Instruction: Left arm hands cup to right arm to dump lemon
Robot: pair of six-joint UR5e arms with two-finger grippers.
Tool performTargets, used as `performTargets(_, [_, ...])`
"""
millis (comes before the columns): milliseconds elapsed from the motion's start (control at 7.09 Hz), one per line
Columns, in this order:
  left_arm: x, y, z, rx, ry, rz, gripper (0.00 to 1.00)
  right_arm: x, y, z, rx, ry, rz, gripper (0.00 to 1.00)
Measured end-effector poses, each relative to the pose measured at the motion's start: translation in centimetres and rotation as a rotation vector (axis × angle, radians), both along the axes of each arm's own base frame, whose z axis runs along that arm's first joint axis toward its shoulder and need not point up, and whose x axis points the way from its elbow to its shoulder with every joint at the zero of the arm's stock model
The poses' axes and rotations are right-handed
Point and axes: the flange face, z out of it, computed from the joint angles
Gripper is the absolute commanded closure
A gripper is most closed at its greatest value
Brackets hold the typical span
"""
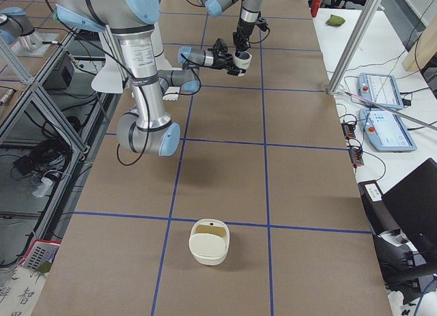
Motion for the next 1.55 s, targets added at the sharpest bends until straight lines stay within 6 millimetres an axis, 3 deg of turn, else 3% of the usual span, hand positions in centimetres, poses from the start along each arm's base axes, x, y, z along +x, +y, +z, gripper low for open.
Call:
performTargets(141, [0.0, 0.0, 0.0, 0.000, 0.000, 0.000, 0.01, 0.0, 0.0, 0.0, 0.000, 0.000, 0.000, 0.41])
performTargets(706, [-1.0, 0.1, -0.8, 0.020, 0.016, -0.012, 0.00, 0.0, 0.0, -0.1, 0.000, -0.001, -0.001, 0.41])
performTargets(1129, [-6.4, -0.4, -2.5, 0.073, 0.080, -0.065, 0.00, 0.9, -0.2, -0.1, 0.011, -0.054, 0.007, 0.43])
performTargets(1270, [-7.9, -0.5, -2.2, 0.084, 0.092, -0.080, 0.00, 1.8, -0.4, 0.7, 0.020, -0.094, 0.014, 0.43])
performTargets(1552, [-9.9, -1.3, -1.8, 0.095, 0.099, -0.106, 0.00, 4.4, -0.9, 4.3, 0.030, -0.133, 0.035, 0.43])
